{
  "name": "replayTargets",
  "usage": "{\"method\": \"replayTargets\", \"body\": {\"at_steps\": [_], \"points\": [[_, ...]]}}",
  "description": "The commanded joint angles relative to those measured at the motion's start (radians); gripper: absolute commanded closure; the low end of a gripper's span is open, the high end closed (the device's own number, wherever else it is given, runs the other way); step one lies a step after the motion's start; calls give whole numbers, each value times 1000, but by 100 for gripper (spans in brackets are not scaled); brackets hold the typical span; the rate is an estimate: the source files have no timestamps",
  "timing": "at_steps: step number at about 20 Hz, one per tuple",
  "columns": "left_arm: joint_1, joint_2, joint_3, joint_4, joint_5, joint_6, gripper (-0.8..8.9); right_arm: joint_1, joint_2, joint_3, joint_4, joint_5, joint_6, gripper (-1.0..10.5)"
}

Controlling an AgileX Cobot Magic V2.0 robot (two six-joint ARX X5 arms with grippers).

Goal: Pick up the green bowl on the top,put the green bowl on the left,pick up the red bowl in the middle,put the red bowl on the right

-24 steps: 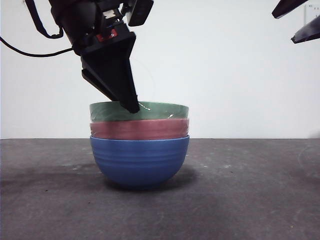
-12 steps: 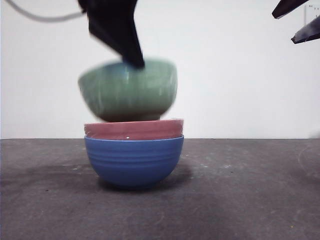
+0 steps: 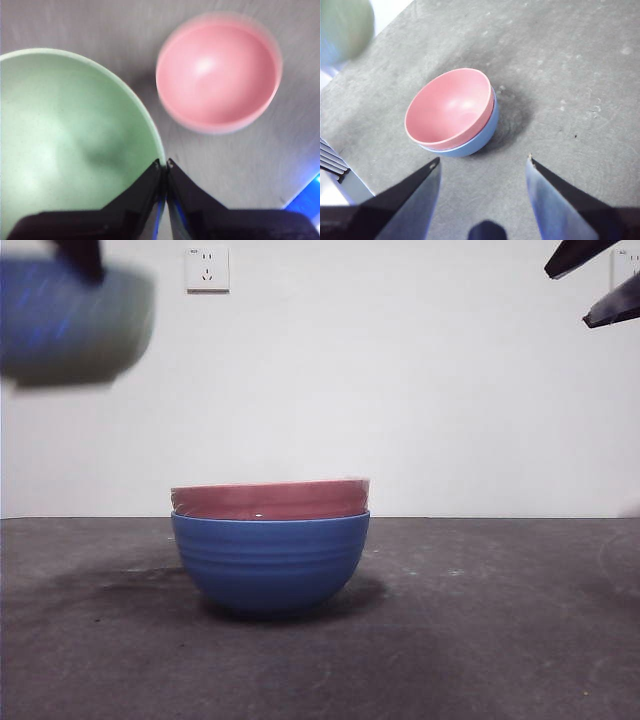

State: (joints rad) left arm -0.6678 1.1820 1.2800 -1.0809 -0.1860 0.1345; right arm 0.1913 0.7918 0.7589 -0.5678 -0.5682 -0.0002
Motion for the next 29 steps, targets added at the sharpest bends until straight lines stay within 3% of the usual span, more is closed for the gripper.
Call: {"method": "replayTargets", "body": {"at_steps": [1, 8, 11, 16, 17, 19, 20, 29], "points": [[2, -16, -187, 84, -4, -97, 820, 3, 0, 3, 6, 2, -2, 667], [1, 14, -456, 391, 82, -134, 821, 3, 0, 3, 9, 2, -1, 667], [-2, 49, -462, 430, 153, -134, 821, 3, 0, 3, 9, 2, 2, 667], [-7, 114, -463, 422, 164, -134, 813, 3, 0, 3, 8, 1, 3, 667], [-7, 112, -462, 412, 164, -134, 766, 3, 0, 3, 8, 1, 4, 667], [-5, 101, -460, 384, 151, -137, 495, 3, 0, 3, 8, 1, 7, 667], [-4, 95, -458, 377, 131, -147, 432, 3, 0, 3, 9, 0, 7, 666], [-4, -84, -215, 212, 111, -160, 436, 85, 81, 89, 63, 2, -12, 666]]}}
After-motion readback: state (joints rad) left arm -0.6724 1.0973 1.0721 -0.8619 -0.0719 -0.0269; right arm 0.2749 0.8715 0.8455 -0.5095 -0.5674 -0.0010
